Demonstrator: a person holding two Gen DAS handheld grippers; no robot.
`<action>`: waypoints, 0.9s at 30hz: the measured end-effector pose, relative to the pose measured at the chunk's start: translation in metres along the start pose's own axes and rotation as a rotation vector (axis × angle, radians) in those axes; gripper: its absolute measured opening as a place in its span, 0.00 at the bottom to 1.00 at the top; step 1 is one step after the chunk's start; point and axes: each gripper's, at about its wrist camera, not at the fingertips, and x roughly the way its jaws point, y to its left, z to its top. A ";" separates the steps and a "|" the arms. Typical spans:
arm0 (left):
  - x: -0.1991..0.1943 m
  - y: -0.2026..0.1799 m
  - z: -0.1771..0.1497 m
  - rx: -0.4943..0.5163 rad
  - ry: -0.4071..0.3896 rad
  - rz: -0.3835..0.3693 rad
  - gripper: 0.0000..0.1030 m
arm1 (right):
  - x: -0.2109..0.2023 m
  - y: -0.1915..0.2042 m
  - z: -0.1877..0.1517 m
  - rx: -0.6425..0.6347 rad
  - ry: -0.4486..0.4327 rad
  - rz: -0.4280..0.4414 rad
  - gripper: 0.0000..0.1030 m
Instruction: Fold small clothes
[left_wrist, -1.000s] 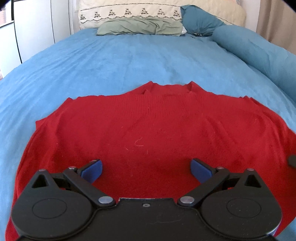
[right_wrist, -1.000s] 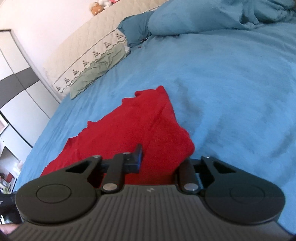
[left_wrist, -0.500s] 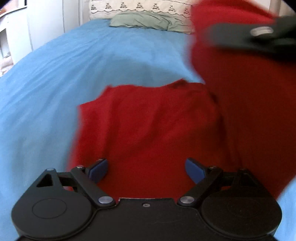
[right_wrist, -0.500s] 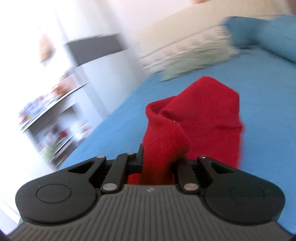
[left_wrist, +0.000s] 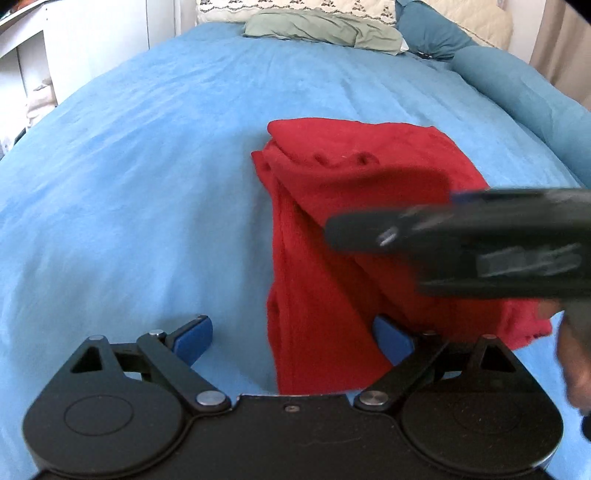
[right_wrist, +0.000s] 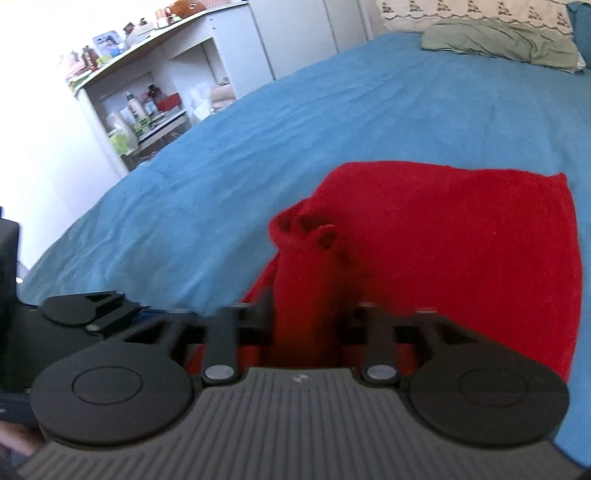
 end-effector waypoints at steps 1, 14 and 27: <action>-0.005 0.000 -0.001 0.009 -0.007 -0.004 0.93 | -0.012 0.001 0.000 0.004 -0.031 0.005 0.90; -0.049 -0.019 -0.014 0.039 -0.154 -0.037 0.93 | -0.123 -0.037 -0.072 0.027 -0.154 -0.247 0.93; -0.032 -0.040 0.051 0.105 -0.294 -0.086 0.87 | -0.125 -0.045 -0.100 0.127 -0.152 -0.220 0.93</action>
